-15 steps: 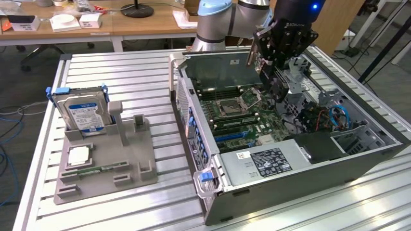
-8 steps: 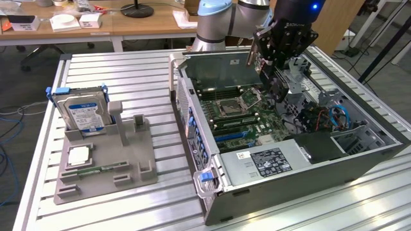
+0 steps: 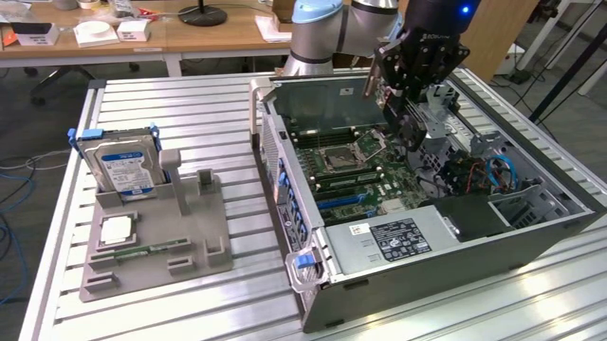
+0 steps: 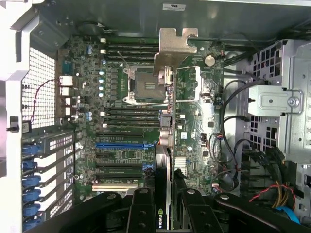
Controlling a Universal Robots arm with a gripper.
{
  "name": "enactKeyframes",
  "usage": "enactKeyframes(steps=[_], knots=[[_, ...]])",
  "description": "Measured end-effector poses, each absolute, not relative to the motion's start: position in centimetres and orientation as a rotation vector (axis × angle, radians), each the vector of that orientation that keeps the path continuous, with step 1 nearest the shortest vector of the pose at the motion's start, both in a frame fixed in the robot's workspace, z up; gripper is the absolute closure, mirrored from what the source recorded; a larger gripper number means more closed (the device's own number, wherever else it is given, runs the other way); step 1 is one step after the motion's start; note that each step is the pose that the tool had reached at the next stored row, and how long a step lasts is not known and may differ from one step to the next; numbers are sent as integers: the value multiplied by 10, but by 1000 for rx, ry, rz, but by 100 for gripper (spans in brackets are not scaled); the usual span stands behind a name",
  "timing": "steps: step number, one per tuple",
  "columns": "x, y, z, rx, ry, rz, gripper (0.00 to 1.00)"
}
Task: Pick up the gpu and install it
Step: 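Insert the gpu into the slot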
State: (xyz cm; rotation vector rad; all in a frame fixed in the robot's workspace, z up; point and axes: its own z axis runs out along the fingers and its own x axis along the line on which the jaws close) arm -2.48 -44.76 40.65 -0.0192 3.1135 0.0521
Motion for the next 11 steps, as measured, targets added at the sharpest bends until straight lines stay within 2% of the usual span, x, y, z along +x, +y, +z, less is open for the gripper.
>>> enactKeyframes(steps=[11], knots=[[-25, -448, 406, -180, 3110, 54, 74]])
